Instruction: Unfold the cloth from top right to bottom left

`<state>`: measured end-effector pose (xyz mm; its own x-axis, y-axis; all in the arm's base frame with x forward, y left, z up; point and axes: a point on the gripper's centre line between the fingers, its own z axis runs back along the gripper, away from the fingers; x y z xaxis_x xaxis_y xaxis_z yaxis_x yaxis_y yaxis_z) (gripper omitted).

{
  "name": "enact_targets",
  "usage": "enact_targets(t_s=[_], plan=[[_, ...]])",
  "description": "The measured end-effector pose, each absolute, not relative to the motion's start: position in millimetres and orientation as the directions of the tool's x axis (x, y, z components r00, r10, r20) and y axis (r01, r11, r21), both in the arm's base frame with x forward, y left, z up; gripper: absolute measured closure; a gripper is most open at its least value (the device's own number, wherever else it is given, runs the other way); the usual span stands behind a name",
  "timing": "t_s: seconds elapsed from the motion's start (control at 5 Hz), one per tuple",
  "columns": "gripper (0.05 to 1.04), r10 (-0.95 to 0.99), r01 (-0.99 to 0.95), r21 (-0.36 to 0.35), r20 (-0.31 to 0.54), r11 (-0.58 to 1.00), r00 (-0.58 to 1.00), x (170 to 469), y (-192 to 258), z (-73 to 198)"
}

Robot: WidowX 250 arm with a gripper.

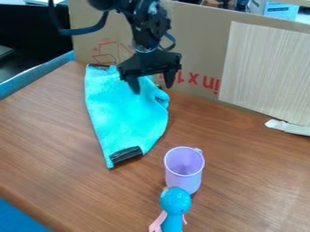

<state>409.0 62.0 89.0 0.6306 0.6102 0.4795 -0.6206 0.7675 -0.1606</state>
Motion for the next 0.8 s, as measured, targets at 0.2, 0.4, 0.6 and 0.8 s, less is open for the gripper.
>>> enact_targets(t_s=[0.2,0.4,0.6,0.8], plan=[[0.137,0.621,-0.622,-0.182,0.479,0.761,0.62,410,61,89],[0.419,0.641,-0.639,-0.198,0.486,0.743,0.594,410,68,87],[0.722,0.65,-0.643,-0.211,0.485,0.736,0.585,410,73,88],[0.936,0.661,-0.647,-0.219,0.464,0.73,0.59,404,81,83]])
